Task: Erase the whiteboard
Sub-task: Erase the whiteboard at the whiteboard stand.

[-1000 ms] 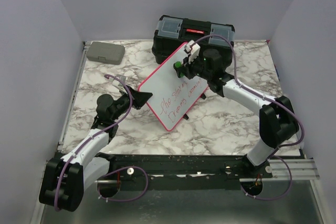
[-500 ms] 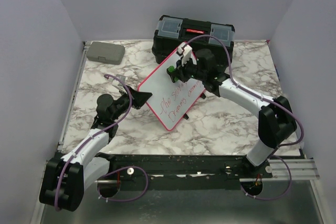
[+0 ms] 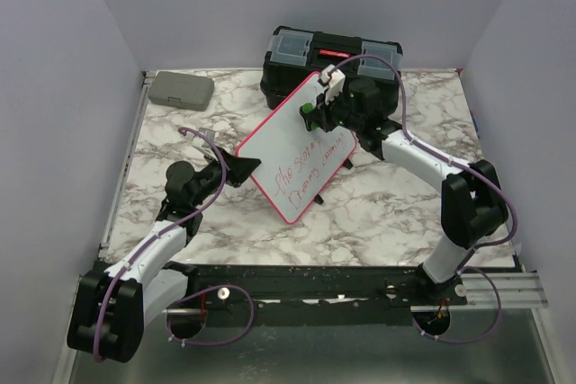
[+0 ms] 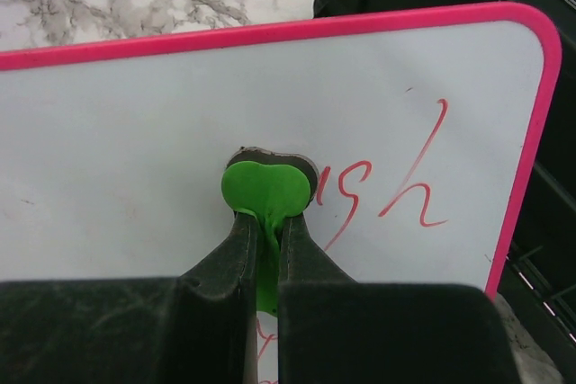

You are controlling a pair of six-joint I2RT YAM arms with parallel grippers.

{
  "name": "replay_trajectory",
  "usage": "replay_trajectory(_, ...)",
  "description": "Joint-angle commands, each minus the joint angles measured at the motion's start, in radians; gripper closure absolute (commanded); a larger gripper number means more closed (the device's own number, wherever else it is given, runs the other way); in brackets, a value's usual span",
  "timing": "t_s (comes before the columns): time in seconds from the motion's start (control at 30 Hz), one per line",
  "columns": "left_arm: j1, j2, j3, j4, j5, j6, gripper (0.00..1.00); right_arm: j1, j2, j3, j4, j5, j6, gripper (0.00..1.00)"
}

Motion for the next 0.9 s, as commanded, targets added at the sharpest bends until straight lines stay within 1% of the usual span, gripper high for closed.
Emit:
replay_trajectory(0.0,-0.033,0.0,0.002,-0.01,0.179,0.102,1.0,0.038,-0.003,-0.101,-0.025,-0.096,-0.024,0.99)
replay_trajectory(0.1,-0.033,0.005,-0.002,-0.003,0.18,0.097,1.0,0.083,-0.027,-0.134,0.005,-0.099,-0.028,0.99)
replay_trajectory(0.27,-0.033,0.006,-0.004,-0.001,0.18,0.095,1.0,0.104,-0.022,-0.078,0.002,-0.078,0.001,0.99)
replay_trajectory(0.43,-0.033,-0.001,-0.004,-0.004,0.182,0.094,1.0,0.095,0.0,0.014,-0.013,0.051,0.019,0.99)
replay_trajectory(0.6,-0.033,-0.012,-0.009,-0.01,0.182,0.096,1.0,0.053,0.036,0.071,-0.037,0.09,0.046,0.99)
replay_trajectory(0.87,-0.033,-0.016,-0.013,-0.009,0.185,0.102,1.0,0.025,0.056,0.02,-0.061,0.112,0.027,0.99)
